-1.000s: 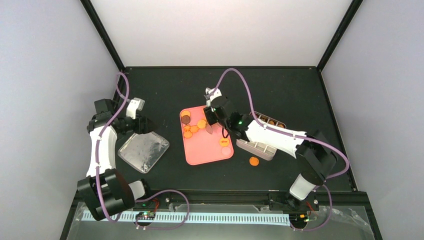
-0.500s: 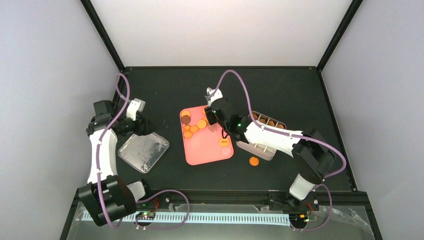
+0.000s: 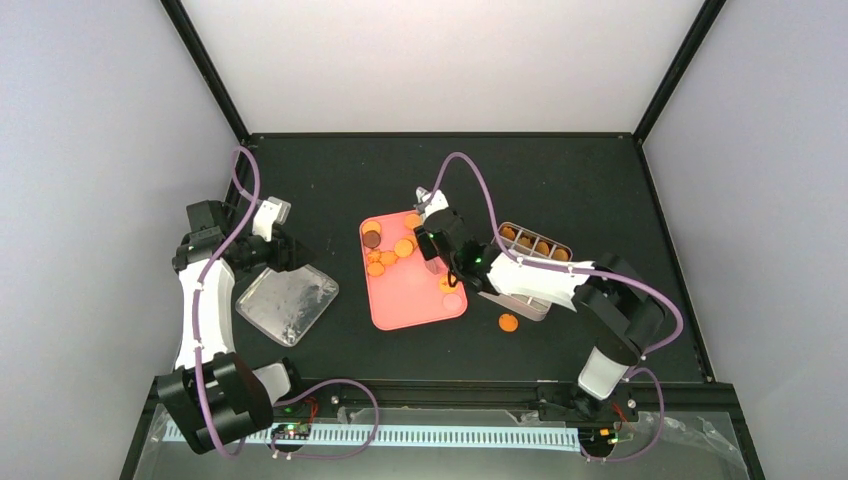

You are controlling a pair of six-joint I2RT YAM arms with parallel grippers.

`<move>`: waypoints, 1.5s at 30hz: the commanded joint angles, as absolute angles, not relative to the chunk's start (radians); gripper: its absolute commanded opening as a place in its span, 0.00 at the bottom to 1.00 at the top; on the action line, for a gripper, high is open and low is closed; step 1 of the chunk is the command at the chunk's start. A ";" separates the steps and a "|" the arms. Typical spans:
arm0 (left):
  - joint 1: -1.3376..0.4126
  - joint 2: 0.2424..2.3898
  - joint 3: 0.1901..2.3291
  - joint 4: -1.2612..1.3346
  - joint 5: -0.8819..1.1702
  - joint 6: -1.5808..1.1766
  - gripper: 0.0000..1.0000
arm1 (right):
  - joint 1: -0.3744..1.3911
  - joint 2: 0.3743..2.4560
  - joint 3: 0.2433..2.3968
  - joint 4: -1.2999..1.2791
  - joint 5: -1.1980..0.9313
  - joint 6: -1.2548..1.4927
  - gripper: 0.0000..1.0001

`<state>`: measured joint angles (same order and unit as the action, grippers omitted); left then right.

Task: Pack the cookies
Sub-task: Pick up the fake cookies from the plate, then place the fake cookies in the empty pocket of the box.

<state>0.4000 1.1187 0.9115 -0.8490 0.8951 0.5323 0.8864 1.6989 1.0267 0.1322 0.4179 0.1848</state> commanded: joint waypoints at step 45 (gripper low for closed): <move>0.408 1.121 0.887 -0.828 0.921 0.565 0.68 | 0.879 1.109 0.847 -0.070 0.591 0.273 0.01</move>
<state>0.4000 1.1194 0.8909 -0.8371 0.9058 0.5320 0.8856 1.1900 0.8879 0.0124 0.5037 0.2367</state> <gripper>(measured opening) 0.679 0.331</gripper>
